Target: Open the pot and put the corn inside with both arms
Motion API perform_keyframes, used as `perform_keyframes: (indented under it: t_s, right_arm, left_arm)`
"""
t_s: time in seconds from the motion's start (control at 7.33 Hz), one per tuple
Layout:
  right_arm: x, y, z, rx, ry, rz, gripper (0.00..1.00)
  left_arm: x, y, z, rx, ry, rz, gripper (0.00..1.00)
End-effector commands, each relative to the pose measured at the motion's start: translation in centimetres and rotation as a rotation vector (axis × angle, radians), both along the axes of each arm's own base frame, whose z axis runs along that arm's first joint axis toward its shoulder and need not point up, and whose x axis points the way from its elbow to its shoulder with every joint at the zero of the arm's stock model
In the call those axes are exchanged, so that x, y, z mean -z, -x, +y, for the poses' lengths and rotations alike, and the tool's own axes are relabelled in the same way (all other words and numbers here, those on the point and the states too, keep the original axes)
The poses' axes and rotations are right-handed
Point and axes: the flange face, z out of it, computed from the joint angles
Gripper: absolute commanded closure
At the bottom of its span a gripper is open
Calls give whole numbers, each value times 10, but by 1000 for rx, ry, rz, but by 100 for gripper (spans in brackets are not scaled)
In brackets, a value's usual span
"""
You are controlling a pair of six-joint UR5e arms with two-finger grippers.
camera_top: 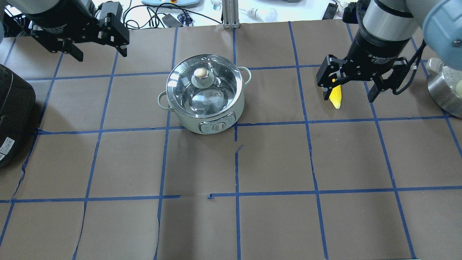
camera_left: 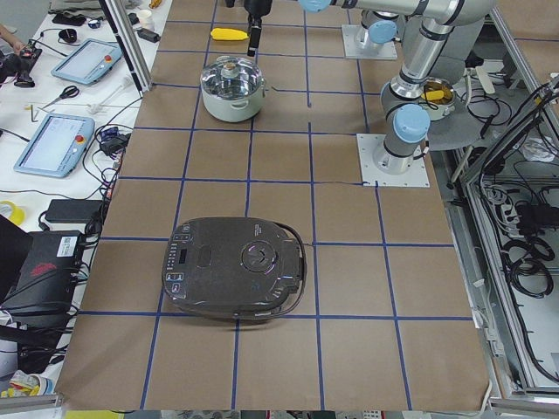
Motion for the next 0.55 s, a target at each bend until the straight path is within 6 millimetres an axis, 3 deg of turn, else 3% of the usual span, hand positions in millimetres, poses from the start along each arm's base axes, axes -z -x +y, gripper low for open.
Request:
perform_keyframes:
  t_s: [0.0,0.41]
  right_arm:
    - [0,0,0,2,0,-1,0]
    - [1,-1,0,0,-1,-2,0]
  left_arm:
    - [2,0,0,0,-4,-1,0]
    - [6,2,5,21,-13,8,0]
